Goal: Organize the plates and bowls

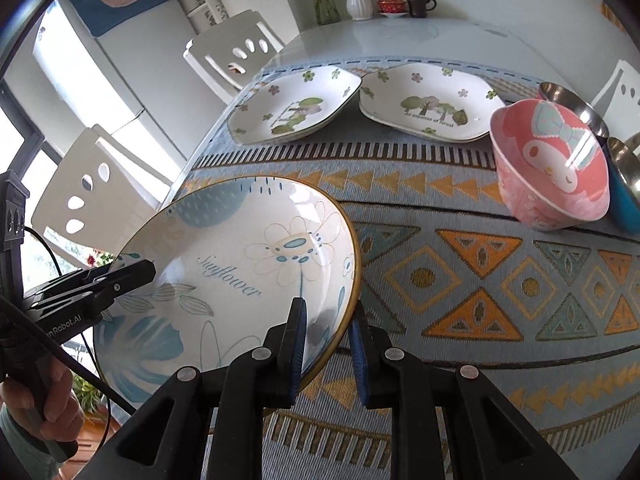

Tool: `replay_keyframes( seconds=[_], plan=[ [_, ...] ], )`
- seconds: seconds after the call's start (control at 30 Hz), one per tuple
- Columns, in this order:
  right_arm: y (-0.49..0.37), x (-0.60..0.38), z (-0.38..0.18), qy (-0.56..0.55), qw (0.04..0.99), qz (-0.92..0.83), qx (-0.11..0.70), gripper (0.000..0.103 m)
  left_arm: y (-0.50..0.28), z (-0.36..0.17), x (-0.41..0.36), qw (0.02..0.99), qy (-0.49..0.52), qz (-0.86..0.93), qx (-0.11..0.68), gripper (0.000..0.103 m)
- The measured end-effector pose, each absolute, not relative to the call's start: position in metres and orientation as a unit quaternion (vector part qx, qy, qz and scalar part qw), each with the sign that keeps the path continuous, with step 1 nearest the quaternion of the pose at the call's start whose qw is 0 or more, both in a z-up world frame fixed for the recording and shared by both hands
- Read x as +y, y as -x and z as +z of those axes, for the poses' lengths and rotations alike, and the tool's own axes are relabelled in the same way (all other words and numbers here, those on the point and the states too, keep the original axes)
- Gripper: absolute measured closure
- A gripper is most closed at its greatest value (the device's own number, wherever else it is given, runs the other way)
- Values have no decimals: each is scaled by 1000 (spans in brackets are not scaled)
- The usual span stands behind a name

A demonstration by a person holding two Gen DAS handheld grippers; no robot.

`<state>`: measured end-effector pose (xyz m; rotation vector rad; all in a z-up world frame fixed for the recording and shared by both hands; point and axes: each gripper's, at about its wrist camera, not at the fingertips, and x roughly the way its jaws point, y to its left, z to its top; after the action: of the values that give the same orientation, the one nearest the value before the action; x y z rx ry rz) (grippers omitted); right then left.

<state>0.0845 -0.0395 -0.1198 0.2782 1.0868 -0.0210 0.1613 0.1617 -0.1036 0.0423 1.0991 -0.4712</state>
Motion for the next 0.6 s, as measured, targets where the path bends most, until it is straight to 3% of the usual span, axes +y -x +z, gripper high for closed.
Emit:
replay_keyframes(
  seconds=[0.6],
  plan=[
    [-72, -17, -152, -124, 824, 10, 553, 83, -145, -144, 182, 807, -38, -195, 556, 75]
  ],
)
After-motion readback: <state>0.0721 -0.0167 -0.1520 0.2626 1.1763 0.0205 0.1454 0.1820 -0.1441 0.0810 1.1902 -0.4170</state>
